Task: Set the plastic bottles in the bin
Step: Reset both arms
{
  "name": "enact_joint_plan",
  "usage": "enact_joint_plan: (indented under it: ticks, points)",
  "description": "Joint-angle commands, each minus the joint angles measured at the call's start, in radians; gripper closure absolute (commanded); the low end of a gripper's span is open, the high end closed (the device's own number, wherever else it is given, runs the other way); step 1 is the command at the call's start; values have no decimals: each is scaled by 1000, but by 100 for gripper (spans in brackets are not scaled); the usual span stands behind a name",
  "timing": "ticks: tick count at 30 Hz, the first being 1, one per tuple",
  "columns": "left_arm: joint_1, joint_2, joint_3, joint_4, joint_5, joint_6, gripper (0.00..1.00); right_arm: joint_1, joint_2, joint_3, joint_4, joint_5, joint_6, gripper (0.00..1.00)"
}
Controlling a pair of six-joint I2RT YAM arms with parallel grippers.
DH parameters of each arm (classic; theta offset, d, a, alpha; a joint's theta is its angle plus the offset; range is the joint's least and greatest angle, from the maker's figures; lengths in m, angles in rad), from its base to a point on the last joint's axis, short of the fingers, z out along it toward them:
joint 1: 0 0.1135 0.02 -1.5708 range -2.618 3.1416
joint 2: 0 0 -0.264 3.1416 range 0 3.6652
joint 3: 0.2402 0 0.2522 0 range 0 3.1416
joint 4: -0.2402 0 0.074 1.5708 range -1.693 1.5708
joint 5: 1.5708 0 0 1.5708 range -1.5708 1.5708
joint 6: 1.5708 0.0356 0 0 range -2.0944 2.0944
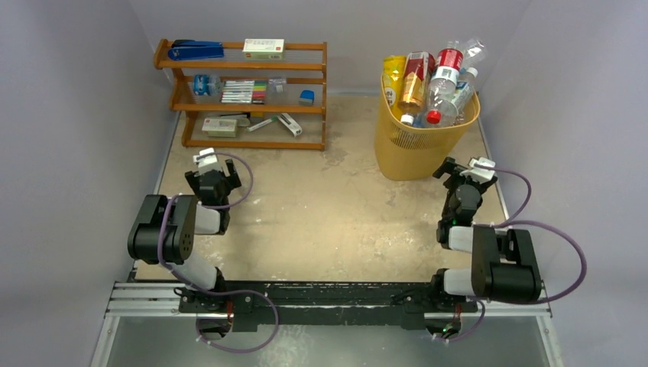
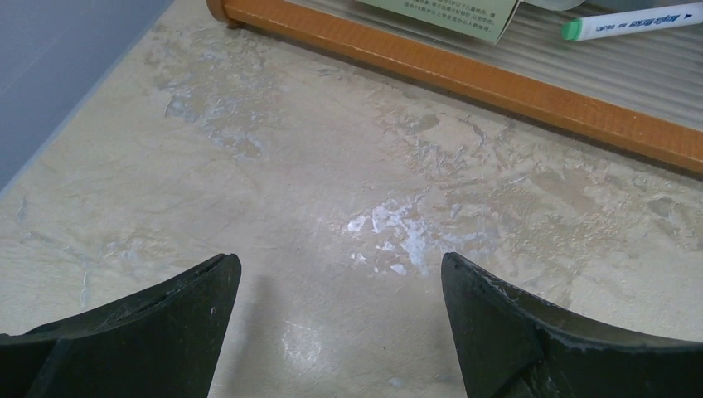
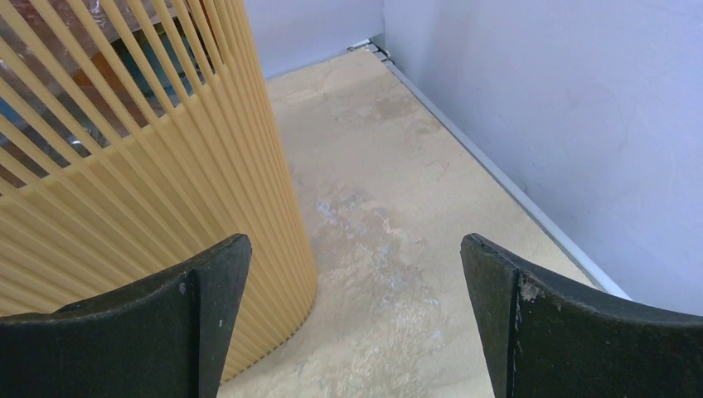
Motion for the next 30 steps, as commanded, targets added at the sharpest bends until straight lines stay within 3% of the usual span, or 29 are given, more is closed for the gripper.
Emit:
enact_joint_plan:
  ticks: [1, 5, 9, 11, 13, 14, 16, 18, 21, 30]
  points:
    - [7, 18, 8, 109, 28, 13, 8, -5, 89, -13, 310, -9, -69, 0]
    - [7, 53, -46, 250, 42, 17, 8, -4, 159, -6, 378, -25, -94, 0]
    - [8, 47, -41, 232, 26, 10, 8, -4, 180, 27, 319, -76, -114, 0]
    - [7, 46, -38, 221, 29, 15, 8, 1, 267, 35, 429, -108, -157, 0]
    - [7, 50, -35, 214, 40, 23, 8, 12, 227, 86, 250, -129, -138, 0]
    - [7, 51, -34, 218, 40, 24, 8, 14, 255, 95, 310, -112, -173, 0]
    - [7, 50, -33, 213, 40, 24, 8, 20, 240, 105, 230, -103, -158, 0]
    - [7, 54, -30, 212, 37, 22, 8, 20, 261, 97, 301, -101, -177, 0]
    - [7, 52, -32, 212, 31, 14, 8, 21, 241, 103, 247, -99, -171, 0]
    - [7, 48, -36, 216, 28, 17, 8, 20, 257, 96, 295, -100, -176, 0]
